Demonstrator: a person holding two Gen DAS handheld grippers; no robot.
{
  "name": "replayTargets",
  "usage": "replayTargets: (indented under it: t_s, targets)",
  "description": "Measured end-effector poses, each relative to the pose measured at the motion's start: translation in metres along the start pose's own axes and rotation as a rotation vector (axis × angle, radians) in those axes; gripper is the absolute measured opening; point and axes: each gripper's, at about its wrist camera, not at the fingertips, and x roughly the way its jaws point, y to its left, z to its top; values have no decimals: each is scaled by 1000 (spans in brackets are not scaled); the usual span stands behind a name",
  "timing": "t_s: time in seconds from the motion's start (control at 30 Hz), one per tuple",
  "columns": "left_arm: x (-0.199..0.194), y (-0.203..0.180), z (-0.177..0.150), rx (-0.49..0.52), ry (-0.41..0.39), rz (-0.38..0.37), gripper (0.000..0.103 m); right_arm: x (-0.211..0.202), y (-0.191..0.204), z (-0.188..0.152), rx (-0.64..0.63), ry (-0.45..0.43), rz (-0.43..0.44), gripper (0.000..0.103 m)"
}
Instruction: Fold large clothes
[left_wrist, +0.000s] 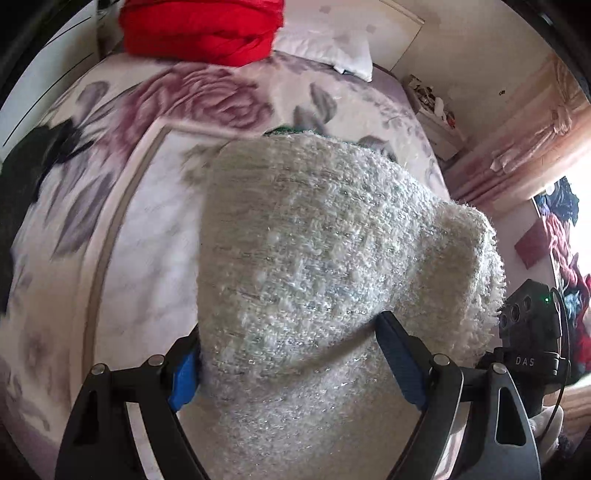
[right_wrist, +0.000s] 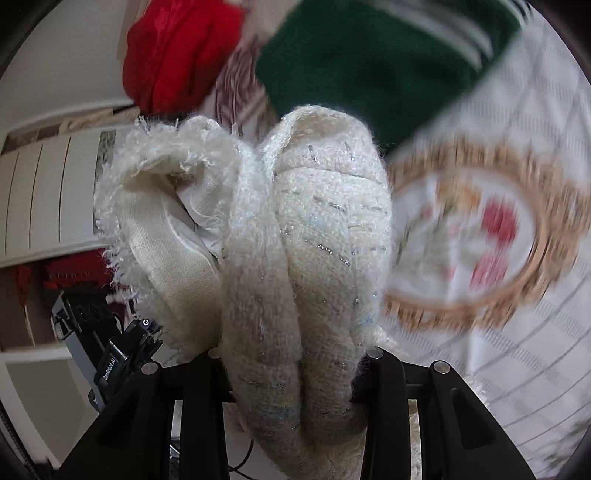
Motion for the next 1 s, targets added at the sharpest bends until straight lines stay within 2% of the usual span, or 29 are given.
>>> replayTargets:
  t_s: [0.17,0.2,0.27,0.4,0.47,0.53,0.63,0.7,0.77,0.8,0.83,0.87,0.9,0.97,1.0]
  targets:
    - [62,-30,93,2,-2,-1,85,-26,10,129,8,-12,-30,38]
    - [77,-31,108,5,6,7,85,-39,2,143,5,-8,-39,38]
    - [113,-31,133,9,34,27,85,-32,2,200,1,7,-73,38]
    - [185,-21,168,38,98,88,85,-6,-2,272,-16,31,-183,38]
    - [203,-19,176,66,104,108,85,9,-10,298,-24,58,-227,38]
    - [205,-17,180,72,108,88,86,17,-11,315,-34,60,-249,38]
    - [193,-12,181,55,94,66,86,13,-8,317,-31,73,-289,46]
    - [177,-7,174,52,48,97,86,8,0,308,-83,57,-364,64]
    - [163,-8,163,70,22,172,95,-3,10,283,-171,-21,-505,72]
    - [156,-8,159,75,8,195,98,-8,11,269,-193,-66,-567,72]
    - [146,-9,150,87,-16,222,99,-14,9,263,-199,-103,-613,73]
    - [138,-10,142,92,-30,237,99,-17,8,249,-204,-150,-662,80]
    - [131,-11,135,95,-37,249,102,-22,8,241,-204,-181,-685,92]
    - [114,-13,119,101,-52,264,103,-37,14,213,-204,-258,-733,101]
    - [107,-14,113,98,-58,262,103,-52,14,196,-214,-278,-754,101]
